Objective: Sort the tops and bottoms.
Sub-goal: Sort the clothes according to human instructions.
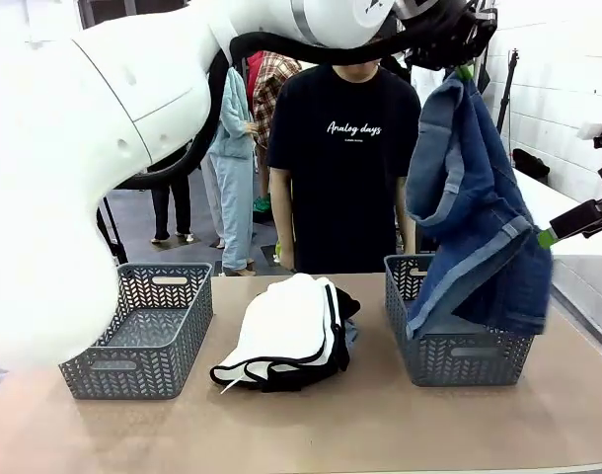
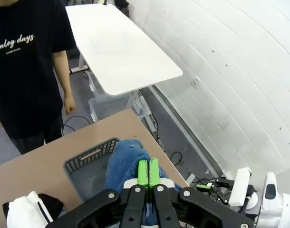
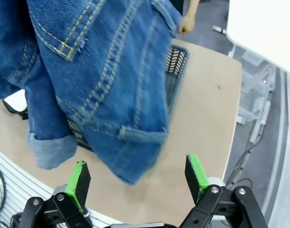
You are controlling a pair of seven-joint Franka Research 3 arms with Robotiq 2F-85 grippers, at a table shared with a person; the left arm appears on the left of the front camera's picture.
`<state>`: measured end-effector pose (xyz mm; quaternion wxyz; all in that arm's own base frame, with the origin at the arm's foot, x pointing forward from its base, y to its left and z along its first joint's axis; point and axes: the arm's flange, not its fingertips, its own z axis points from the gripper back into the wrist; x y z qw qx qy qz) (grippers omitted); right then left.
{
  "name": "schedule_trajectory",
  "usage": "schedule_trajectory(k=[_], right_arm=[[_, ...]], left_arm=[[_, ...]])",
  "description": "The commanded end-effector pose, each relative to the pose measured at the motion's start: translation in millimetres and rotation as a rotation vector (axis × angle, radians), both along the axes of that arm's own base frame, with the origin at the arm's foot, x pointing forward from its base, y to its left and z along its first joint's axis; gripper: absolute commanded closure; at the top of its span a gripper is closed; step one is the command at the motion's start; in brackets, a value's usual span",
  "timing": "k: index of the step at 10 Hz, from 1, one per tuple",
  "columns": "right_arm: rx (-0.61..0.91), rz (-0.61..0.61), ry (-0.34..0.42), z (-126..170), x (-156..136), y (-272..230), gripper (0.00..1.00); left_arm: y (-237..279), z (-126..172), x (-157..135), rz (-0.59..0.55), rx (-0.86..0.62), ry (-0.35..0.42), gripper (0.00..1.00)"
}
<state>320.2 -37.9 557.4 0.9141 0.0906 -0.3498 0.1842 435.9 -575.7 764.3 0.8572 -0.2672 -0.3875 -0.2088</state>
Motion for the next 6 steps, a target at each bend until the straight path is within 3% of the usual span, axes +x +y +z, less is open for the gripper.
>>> schedule_trajectory(k=[1,4,6], right_arm=[[0.004,0.004,-0.009,0,2,0,0.0],[0.004,0.004,-0.009,0,2,0,0.0],[0.004,0.004,-0.009,0,2,0,0.0]], left_arm=[[-60,30,54,0.028,-0.018,0.086,1.0],[-58,-71,52,0.028,0.076,0.206,1.0],[-47,-115,48,0.04,0.138,0.278,1.0]])
